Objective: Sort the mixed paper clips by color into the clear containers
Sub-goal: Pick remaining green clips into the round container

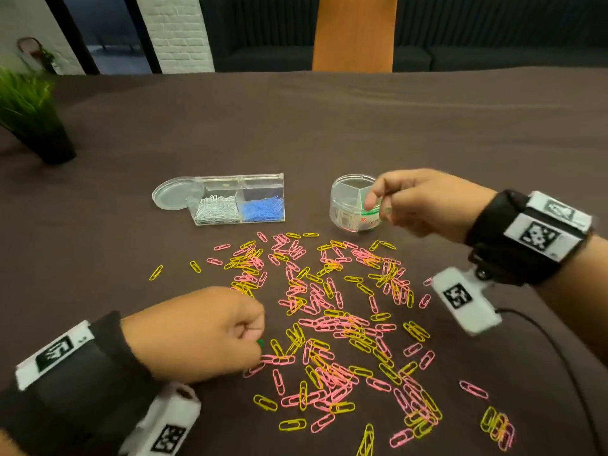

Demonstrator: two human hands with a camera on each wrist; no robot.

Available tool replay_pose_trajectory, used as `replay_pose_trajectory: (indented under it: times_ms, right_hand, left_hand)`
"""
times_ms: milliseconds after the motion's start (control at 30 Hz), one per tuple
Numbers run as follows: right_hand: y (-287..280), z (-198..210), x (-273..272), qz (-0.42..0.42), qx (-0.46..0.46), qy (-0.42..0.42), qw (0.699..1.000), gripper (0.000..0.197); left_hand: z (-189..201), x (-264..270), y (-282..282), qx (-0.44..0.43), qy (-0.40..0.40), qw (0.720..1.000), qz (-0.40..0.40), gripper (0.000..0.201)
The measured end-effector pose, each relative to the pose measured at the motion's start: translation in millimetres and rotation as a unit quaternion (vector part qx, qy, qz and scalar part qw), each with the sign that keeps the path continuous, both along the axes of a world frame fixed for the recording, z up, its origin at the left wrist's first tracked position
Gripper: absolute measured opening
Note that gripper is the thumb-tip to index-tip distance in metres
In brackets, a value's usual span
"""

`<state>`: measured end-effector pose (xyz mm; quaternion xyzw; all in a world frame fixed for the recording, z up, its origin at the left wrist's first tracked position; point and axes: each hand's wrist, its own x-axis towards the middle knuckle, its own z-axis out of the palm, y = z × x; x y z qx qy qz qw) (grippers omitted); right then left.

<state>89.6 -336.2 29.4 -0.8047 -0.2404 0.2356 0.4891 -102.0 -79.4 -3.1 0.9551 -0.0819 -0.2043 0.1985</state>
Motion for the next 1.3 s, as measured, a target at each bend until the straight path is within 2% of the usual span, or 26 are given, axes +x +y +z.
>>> replay_pose_trajectory:
  times_ms: [133,233,333,433,567,733,833,933,1000,1067,1167,1233,1300]
  right_hand:
    - [22,8,48,-0.061,0.018,-0.048,0.997,0.014]
    - [33,-5,73,-0.064,-0.05,-0.119,0.99,0.029]
    - [37,-20,76,-0.056,-0.069,-0.159,0.983,0.021]
    - [33,-28,73,-0.056,-0.042,-0.176,0.982,0.014]
    - [27,-29,74,-0.052,-0.007,-0.207,0.977,0.015]
    - [20,-32,73,-0.052,-0.055,-0.248,0.966,0.028]
    - [15,-34,72,-0.077,-0.093,-0.293,0.949,0.032]
    - [11,-27,54,-0.083,-0.133,-0.364,0.918,0.027]
    - [5,-20,30,-0.026,-0.159,-0.393,0.905,0.02]
    - [-3,-13,-6,0.097,-0.228,-0.356,0.901,0.013]
    - [-21,-15,-65,0.273,-0.355,-0.292,0.845,0.005]
    - [-32,-20,-99,0.328,-0.373,-0.255,0.83,0.009]
    - [-44,-28,-118,0.342,-0.375,-0.239,0.828,0.008]
  left_hand:
    - [10,15,6,-0.127,-0.012,0.99,0.063,0.007]
    - [14,24,7,-0.191,-0.01,0.978,0.088,0.012]
    - [12,38,7,-0.218,-0.011,0.968,0.123,0.017]
    - [4,48,9,-0.159,-0.018,0.979,0.127,0.01]
    - [4,49,-3,0.0,0.011,0.999,0.045,0.01]
    - [1,44,-17,0.02,0.027,0.999,-0.001,0.013]
    - [-3,38,-27,0.068,-0.002,0.997,-0.033,0.024]
    - [-11,37,-36,0.134,-0.091,0.986,-0.035,0.034]
    - [-13,40,-37,0.142,-0.145,0.979,-0.025,0.026]
    - [-10,45,-39,0.144,-0.144,0.978,-0.034,0.014]
    - [-8,52,-44,0.155,-0.108,0.981,-0.047,0.017]
    - [-9,53,-47,0.164,-0.112,0.979,-0.055,0.013]
    - [-9,52,-48,0.164,-0.114,0.978,-0.059,0.008]
